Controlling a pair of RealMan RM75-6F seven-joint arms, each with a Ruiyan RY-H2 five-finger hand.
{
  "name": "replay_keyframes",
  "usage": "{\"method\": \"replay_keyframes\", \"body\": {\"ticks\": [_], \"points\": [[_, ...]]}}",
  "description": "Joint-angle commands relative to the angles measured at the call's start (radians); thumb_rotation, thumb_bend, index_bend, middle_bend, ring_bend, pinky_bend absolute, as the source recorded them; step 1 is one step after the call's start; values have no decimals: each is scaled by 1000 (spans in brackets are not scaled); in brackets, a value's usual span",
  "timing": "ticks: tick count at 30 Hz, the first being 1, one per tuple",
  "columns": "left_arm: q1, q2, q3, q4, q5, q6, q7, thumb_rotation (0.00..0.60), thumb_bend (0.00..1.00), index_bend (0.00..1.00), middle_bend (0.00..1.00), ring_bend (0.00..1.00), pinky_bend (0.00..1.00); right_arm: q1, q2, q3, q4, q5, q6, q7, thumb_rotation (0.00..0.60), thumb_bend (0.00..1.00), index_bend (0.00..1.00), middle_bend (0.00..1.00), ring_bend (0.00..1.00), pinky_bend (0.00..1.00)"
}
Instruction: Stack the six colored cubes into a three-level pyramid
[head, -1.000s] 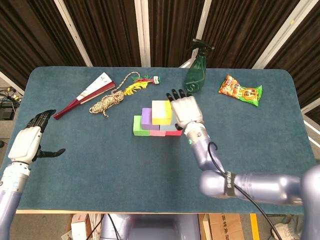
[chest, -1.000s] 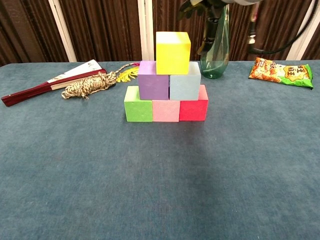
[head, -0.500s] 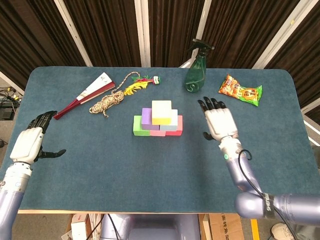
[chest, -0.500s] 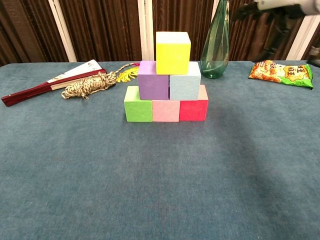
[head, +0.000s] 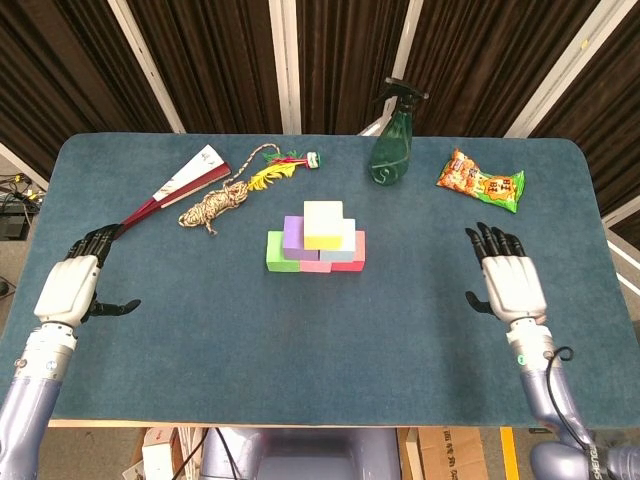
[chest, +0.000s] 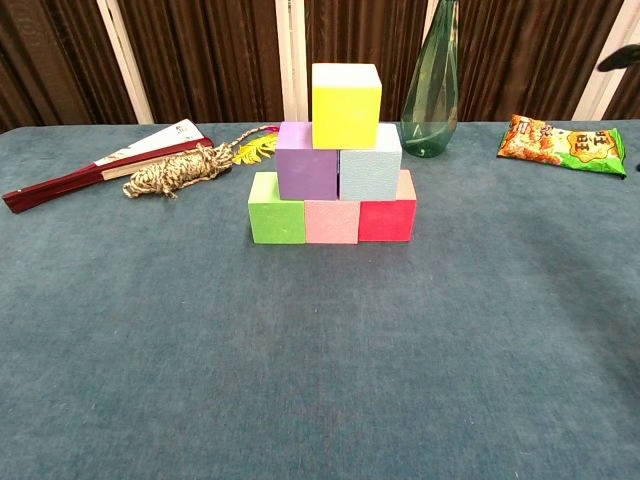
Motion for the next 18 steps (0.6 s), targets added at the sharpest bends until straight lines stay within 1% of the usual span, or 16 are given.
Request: {"method": "replay_keyframes", "body": {"ticks": [1,7,10,15,18], "points": [[-33,-15,-16,-1,-32,-16,40,600,166,0,35,48,86,-43,3,6,38,-40,-11,56,600,289,0,0,0,95],[-100,-39,-45,-5,-109,-52,110,600,167,0,36,48,86,-69,15,37,66,-73,-53,105,600,289,0,0,0,95],[-145,-74,-57,10,-161,-61,163,600,182,0,36,48,86,-84,26,52,76,-83,-75,133,600,290,0,0,0,95],[-217,-155,-67,39,-264,-57,250,600,271,0,37,48,87,-108,51,82,85,-88,-118,185,600,289,0,0,0,95],[-259,-204,-62,62,-324,-59,303,600,312,0,38,48,88,-120,63,98,90,-92,-142,209,600,289,0,0,0,95]]}}
